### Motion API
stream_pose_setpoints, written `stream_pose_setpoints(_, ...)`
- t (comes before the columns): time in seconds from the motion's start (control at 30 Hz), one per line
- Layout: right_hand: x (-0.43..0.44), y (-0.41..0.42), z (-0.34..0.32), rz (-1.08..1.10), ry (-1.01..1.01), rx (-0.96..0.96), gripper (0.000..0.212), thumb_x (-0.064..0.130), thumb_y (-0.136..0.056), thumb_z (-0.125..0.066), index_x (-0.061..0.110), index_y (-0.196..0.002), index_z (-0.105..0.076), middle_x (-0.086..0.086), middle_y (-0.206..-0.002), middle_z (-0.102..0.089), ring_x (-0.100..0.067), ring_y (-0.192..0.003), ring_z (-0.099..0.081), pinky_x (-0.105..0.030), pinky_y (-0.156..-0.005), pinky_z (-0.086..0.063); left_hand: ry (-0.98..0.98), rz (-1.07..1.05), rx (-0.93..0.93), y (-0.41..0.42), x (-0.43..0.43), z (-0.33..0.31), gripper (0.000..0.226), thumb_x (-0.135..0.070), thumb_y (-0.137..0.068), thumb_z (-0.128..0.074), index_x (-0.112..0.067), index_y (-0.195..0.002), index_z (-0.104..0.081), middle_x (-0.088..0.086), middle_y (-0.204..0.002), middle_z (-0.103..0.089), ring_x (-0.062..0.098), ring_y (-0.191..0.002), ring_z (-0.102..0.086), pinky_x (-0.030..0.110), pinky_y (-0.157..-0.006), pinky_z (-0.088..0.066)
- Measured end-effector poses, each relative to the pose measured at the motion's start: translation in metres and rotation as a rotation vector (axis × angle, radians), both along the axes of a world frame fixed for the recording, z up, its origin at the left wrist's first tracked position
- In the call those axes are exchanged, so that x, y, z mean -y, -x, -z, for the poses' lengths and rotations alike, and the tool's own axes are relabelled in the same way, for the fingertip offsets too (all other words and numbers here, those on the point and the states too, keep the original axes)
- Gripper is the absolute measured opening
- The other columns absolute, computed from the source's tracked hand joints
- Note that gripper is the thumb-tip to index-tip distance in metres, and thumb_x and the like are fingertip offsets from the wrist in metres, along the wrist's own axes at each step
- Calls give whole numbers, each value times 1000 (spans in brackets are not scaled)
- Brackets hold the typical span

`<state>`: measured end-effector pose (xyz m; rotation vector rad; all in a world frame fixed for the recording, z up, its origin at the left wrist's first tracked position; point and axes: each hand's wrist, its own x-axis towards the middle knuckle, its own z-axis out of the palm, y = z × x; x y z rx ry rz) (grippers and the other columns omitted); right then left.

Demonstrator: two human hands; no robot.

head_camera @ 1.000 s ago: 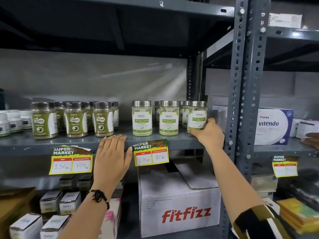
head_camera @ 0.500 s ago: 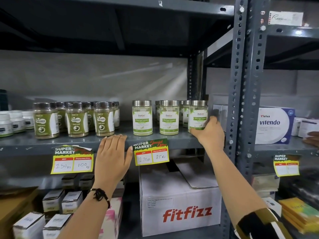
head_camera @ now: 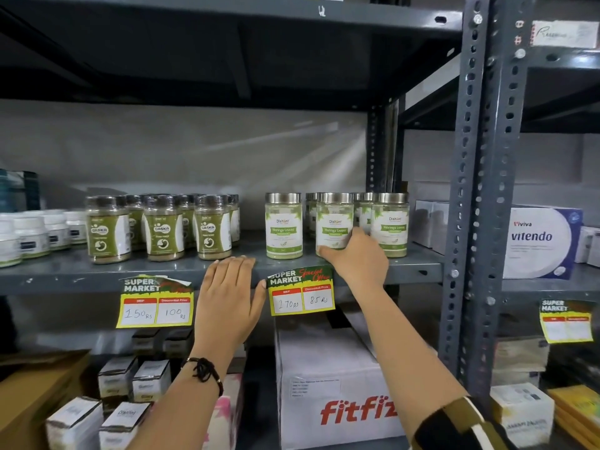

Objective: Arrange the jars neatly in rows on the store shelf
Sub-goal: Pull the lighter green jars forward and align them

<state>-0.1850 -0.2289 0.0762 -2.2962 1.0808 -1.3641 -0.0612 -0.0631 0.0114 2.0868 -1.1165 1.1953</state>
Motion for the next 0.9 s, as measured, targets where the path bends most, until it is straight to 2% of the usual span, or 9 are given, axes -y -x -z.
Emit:
stream_pose_setpoints(0.27, -2, 4, 2, 3, -6, 25, 54, 55, -68, -72, 11, -94, -54, -1, -86, -61, -22, -85, -61, -29, -63, -39, 16, 4, 0, -1, 1, 2, 44, -36, -90, -41, -4, -111, -61, 13, -108, -64, 31, -104, -57, 40, -98, -31)
stream_pose_setpoints(0.4, -3, 3, 2, 34, -2, 32, 53, 53, -68, -73, 10, -93, -56, -5, -91, -66, -23, -86, -63, -29, -62, -39, 9, 5, -9, -1, 1, 2, 44, -36, -90, -40, -4, -111, -61, 13, -108, -64, 31, -103, -58, 39, -99, -30)
stream_pose_setpoints(0.9, -2, 3, 2, 38, 0, 37, 50, 52, -67, -74, 11, -90, -58, -5, -91, -68, -23, -86, -63, -28, -62, -39, 19, 25, -2, -2, 1, 1, 45, -38, -89, -39, -5, -111, -61, 12, -109, -65, 30, -103, -58, 39, -99, -31)
